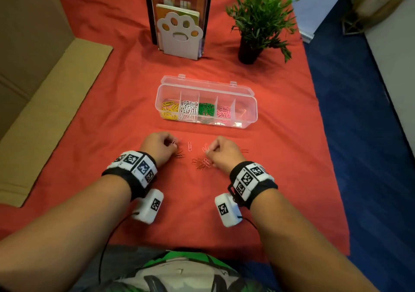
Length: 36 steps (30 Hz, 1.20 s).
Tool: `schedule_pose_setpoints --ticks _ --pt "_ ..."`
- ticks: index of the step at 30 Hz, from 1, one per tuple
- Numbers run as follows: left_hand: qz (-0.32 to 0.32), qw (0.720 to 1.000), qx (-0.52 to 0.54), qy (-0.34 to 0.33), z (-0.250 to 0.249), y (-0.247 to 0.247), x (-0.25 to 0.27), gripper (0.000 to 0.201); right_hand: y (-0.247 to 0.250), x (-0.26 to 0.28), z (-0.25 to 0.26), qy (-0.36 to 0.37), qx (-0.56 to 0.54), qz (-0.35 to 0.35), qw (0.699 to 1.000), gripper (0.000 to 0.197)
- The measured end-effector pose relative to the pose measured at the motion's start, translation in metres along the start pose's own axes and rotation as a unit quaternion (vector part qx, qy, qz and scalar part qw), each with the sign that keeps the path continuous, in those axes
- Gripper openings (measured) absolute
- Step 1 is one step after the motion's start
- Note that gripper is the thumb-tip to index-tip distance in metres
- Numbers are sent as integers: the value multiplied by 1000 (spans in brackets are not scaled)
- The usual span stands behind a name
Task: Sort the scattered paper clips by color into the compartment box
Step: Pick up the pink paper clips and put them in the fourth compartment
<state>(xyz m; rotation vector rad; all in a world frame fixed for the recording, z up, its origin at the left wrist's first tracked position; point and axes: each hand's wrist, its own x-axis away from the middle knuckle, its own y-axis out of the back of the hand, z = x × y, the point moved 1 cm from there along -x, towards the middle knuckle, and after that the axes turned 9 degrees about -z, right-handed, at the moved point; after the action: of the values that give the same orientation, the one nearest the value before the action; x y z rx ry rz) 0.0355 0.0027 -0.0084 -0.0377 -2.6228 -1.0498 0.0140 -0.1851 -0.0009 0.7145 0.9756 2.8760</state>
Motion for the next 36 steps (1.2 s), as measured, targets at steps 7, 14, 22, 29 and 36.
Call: schedule_pose_setpoints --ticks 7,14,22,29,36 --pt "111 908 342 216 -6 9 9 27 10 6 -6 -80 -303 53 948 22" --pt "152 831 451 290 -14 14 8 19 20 11 -1 -128 -460 70 876 21" --pt "147 866 428 213 -15 12 3 32 27 9 9 -97 -417 38 903 30" --pt "63 937 325 109 -14 10 -1 37 33 5 2 -102 -397 17 912 27" --pt "15 970 240 -16 -20 9 -1 32 16 4 -9 26 78 -26 996 18"
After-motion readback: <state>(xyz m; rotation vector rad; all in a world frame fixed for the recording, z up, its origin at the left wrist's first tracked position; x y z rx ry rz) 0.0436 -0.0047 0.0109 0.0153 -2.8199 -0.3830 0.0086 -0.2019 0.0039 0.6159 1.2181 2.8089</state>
